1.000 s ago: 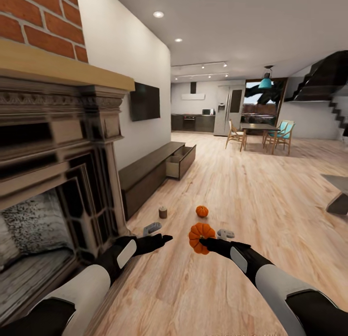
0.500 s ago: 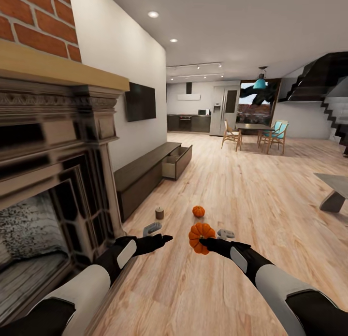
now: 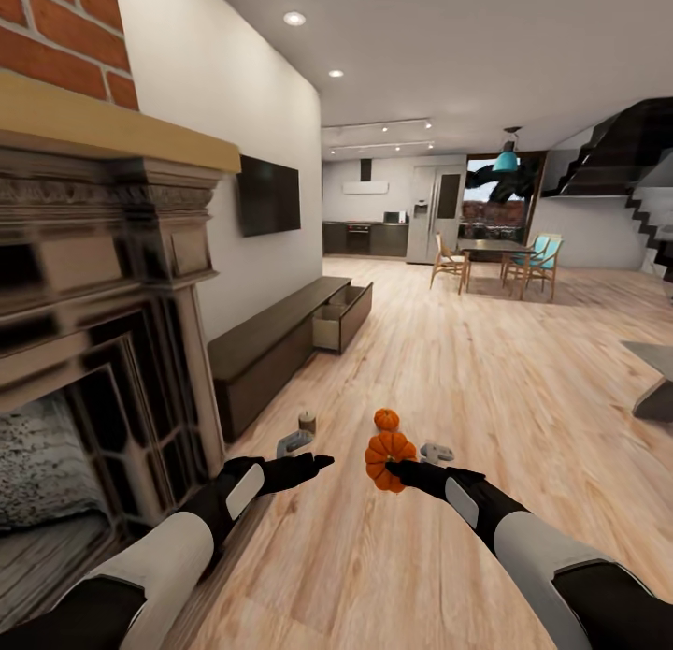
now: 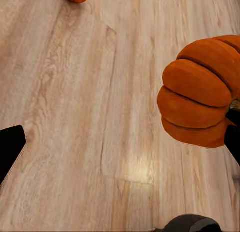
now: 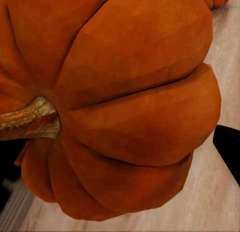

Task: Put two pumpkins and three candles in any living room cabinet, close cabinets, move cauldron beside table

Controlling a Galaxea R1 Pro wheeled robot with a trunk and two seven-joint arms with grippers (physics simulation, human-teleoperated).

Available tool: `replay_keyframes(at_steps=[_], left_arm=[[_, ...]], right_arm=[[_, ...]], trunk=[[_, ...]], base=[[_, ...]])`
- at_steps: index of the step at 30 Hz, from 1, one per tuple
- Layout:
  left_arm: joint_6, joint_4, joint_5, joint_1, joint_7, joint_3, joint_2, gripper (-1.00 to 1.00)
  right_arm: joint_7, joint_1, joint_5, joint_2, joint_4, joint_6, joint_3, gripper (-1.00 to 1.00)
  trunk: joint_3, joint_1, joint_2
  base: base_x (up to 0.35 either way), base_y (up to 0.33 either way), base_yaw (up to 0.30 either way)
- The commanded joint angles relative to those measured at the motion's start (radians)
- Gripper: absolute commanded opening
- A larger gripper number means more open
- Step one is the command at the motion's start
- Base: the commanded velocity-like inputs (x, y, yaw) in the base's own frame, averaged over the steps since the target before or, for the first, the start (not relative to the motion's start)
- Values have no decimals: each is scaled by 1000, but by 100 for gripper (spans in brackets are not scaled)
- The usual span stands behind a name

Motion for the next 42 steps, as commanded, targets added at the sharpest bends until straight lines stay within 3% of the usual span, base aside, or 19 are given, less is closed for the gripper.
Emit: replay_keyframes(at_steps=[1,35,42], left_arm=[[3,-1,4,-1,0,-3,0,100],[3,-1,4,-1,0,-3,0,100],[3,-1,4,-1,1,-3,0,100]], right_arm=[[1,-1,-12,-1,-2,5,6,-100],[0,-1,-15,-1,-2,5,5,-100],[1,-1,-14,-1,-2,5,5,-100]], trunk=[[-1,0,0],[10,0,0],[12,0,0]], base=[[301,0,0],[301,50,-55],[301,107,-213]])
